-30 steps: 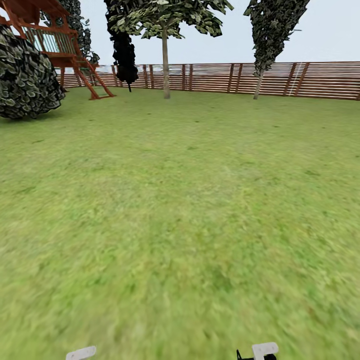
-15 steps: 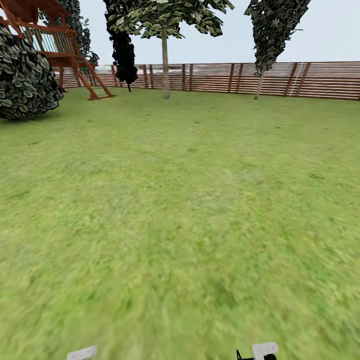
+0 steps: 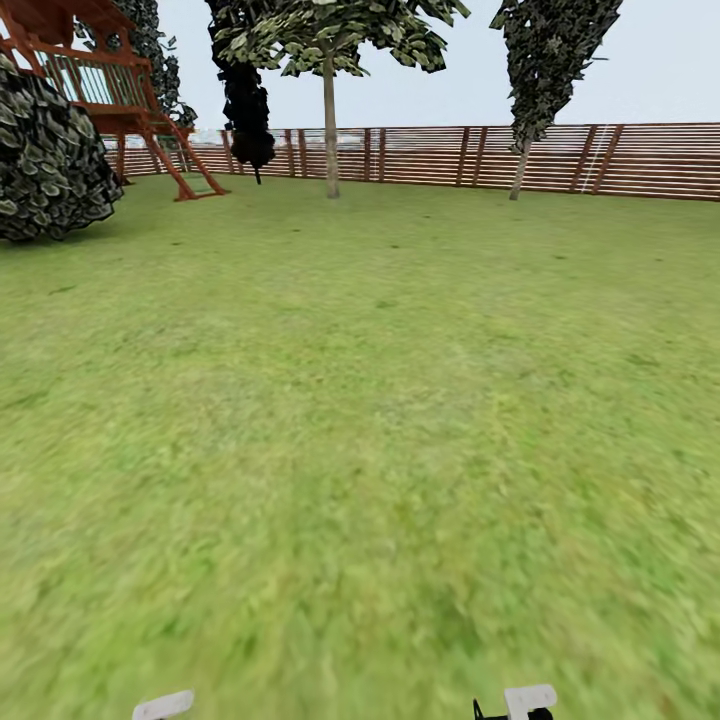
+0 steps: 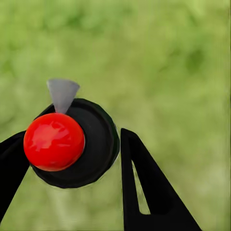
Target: In the garden, pick up the pesticide atomizer on the floor and spray pesticide onto both trees until each tree trunk is fully covered.
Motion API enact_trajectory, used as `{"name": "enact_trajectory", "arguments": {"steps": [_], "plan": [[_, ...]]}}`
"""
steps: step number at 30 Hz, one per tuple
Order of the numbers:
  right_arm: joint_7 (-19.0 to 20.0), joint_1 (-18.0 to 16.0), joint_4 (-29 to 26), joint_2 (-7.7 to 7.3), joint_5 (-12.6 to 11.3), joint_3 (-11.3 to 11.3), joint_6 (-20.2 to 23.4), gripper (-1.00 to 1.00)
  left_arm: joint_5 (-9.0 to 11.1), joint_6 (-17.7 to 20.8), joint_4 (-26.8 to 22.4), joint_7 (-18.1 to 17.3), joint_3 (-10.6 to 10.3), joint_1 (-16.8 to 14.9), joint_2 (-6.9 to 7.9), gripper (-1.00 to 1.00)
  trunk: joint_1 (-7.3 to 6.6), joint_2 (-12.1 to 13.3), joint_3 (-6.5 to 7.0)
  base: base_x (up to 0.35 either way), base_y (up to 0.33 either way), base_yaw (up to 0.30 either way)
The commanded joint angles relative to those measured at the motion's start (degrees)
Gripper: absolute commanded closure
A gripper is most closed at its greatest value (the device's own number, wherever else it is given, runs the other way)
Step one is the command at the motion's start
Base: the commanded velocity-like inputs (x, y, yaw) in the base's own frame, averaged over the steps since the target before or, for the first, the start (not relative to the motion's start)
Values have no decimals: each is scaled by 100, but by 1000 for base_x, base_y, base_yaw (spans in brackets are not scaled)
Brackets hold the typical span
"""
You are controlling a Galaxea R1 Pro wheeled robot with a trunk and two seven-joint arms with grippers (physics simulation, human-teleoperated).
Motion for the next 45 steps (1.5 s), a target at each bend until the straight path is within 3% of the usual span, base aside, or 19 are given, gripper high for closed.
{"name": "enact_trajectory", "arguments": {"steps": [1,9,14,16,33,45], "plan": [[-19,-1,-1,0,-38,50,-9,-100,-64,-18,0,33,34,-4,0,100,1,-2,-4,236,0,0],[-19,-1,-1,0,-40,50,-9,-100,-69,-19,25,104,27,41,6,100,1,-2,-4,259,0,0],[-19,-1,-1,0,-39,50,-9,-100,-69,-7,-9,782,20,116,10,100,1,-2,-4,278,0,0],[-19,-1,-1,0,-37,50,-9,-100,-69,-5,-12,846,16,118,16,100,1,-2,-4,297,0,0],[-19,-1,-1,0,-40,50,-9,-100,-51,-26,-59,792,42,110,-41,100,1,-2,-4,330,0,0],[-19,-1,-1,0,-38,50,-9,-100,-50,-19,-485,803,24,98,-71,100,1,-2,-4,340,0,0]]}}
